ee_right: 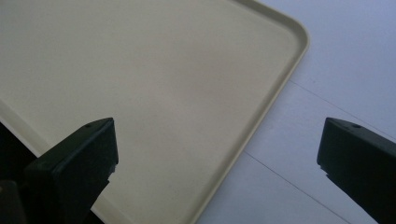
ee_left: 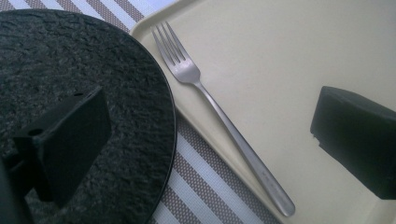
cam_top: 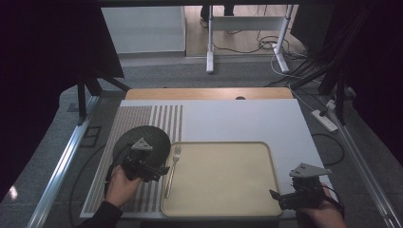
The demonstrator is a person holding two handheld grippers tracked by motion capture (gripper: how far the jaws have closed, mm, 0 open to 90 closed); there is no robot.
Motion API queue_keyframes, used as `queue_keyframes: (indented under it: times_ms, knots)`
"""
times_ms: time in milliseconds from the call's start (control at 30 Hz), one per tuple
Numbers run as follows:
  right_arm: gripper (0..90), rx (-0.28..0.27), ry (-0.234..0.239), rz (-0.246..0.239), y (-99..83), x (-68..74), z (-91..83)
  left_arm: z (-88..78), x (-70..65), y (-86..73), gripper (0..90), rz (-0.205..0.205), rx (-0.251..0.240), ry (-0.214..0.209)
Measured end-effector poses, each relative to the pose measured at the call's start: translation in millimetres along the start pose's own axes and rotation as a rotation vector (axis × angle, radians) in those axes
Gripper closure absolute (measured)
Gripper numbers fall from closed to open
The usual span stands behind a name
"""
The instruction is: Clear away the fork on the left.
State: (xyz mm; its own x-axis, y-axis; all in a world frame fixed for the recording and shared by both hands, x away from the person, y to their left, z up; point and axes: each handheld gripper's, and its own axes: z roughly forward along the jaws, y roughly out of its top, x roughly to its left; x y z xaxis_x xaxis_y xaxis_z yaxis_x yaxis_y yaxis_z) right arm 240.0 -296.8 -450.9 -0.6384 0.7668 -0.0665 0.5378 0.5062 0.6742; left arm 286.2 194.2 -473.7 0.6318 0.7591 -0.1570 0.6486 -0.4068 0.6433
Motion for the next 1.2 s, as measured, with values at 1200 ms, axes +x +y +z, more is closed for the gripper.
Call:
queue_keyframes:
  times_ms: [1200]
  knots:
    - [0.0, -0.008, -0.005, 0.007, -0.5, -0.3, -0.5, -34.5, 3.2, -41.1, 0.0, -0.079, -0.036, 0.027]
